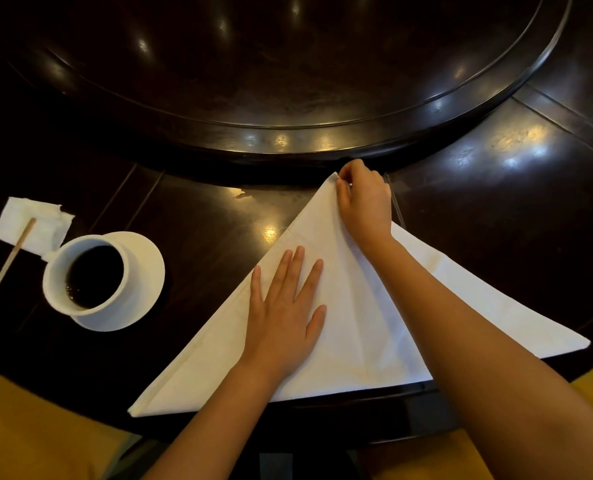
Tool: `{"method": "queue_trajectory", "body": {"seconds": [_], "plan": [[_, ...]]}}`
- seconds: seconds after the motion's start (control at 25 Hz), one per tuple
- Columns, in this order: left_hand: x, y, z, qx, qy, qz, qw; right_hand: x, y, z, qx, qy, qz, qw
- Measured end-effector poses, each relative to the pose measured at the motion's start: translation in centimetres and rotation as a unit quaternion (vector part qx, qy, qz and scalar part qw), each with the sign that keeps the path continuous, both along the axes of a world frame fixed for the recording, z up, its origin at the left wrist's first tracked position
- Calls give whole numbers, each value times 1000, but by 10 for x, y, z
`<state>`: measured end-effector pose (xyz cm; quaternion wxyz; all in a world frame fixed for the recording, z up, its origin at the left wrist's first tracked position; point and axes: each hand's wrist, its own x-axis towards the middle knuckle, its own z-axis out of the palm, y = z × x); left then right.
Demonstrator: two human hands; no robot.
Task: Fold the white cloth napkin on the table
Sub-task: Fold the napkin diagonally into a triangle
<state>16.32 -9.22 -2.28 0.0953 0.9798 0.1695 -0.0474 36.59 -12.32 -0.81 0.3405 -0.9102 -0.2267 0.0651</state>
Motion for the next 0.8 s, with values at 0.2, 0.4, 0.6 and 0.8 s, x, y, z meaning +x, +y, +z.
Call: {"method": "queue_trajectory", "body": {"seconds": [0.2,0.4,0.6,0.8], "plan": [[-1,2,-8,4,7,10,1000,1,3,-11,-23,-48,15,998],[-2,3,-10,22,-11,6,1000,-45,-33,3,-61,-130,85,986],[-2,1,-11,43,-10,11,999,-140,-99,-17,-201,-85,152,964],[-2,2,-10,54,0,15,998,-130,-155,-21,-261,-75,120,955]]}}
